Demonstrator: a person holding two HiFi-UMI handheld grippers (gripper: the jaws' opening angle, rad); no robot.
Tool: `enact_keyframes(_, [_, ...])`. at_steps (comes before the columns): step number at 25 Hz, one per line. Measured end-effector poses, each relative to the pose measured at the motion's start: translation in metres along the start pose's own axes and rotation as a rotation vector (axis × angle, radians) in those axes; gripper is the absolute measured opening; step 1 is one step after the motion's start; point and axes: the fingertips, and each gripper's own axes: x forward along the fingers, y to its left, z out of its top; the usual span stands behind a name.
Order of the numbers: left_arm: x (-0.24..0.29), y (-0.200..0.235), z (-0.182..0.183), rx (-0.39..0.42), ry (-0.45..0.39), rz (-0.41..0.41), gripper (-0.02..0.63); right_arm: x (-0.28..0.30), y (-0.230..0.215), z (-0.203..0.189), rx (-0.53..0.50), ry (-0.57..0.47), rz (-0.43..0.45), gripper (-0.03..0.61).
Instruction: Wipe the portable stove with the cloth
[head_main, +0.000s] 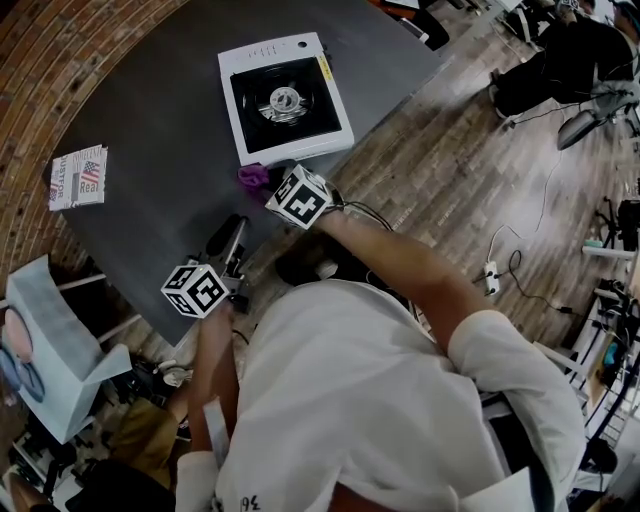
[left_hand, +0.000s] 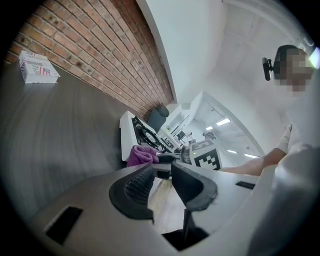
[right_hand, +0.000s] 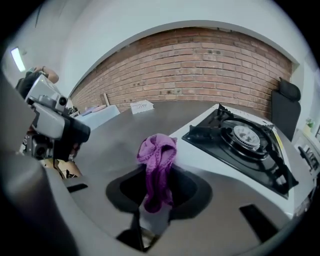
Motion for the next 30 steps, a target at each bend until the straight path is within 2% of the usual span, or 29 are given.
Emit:
enact_keyframes(5, [0.005, -0.003, -0.001, 0.002, 0.005, -0.012, 0.114, -0.010, -0.014, -0.017, 0.007, 0.031, -0.043, 0.110])
enact_keyframes(19, [0.032, -0.020, -0.005, 0.009, 0.050, -0.086, 0.114, -0.051, -0.066, -0.053, 0.092, 0.038, -0.170, 0.110])
enact_keyframes(30, [0.039, -0.031, -0.013, 0.042, 0.094, -0.118, 0.114, -0.073, -0.086, -0.071, 0.156, 0.026, -0.238, 0.110])
